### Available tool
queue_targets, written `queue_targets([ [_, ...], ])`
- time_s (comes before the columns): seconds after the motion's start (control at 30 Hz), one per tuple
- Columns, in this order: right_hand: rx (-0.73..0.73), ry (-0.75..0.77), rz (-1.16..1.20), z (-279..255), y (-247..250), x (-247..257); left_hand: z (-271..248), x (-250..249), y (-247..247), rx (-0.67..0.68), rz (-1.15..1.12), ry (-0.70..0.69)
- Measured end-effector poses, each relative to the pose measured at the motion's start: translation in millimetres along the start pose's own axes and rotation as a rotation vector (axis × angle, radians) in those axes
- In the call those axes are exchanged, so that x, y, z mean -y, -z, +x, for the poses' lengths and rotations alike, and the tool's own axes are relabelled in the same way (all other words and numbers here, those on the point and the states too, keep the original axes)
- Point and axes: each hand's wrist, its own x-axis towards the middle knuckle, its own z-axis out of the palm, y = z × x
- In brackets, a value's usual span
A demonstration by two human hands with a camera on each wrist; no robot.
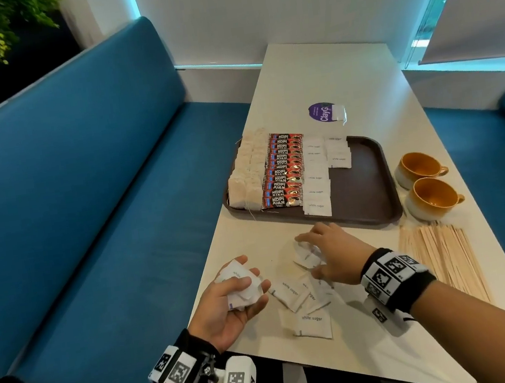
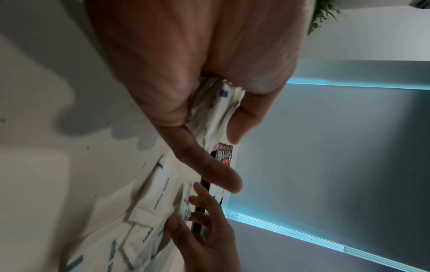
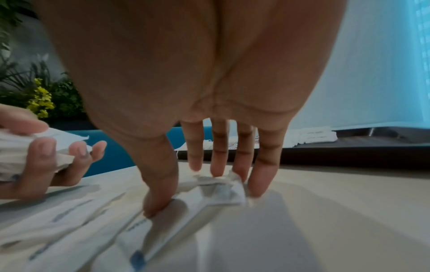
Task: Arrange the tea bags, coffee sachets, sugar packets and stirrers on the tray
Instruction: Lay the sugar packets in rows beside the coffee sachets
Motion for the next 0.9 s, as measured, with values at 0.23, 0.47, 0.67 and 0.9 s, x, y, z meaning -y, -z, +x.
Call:
queue_targets([
  [0.23,0.057,-0.042,0.039,-1.0,10.2,-9.1,-3.8,0.7,-2.5,-0.007,0.000,0.000],
  [0.47,0.104,-0.001,-0.055,-12.4,9.1,-17.0,-2.4,3.2,-1.3,-0.025,0.002,0.008],
  [0.67,0.142,-0.066,-0.041,-12.0,8.5,-9.3,-0.8,8.3,-8.0,0.005,0.013,0.033],
  [0.9,0.137,-0.137,0.148,-14.5,3.7,-6.7,-1.6,10.8,-7.4,0.004,0.048,0.038],
])
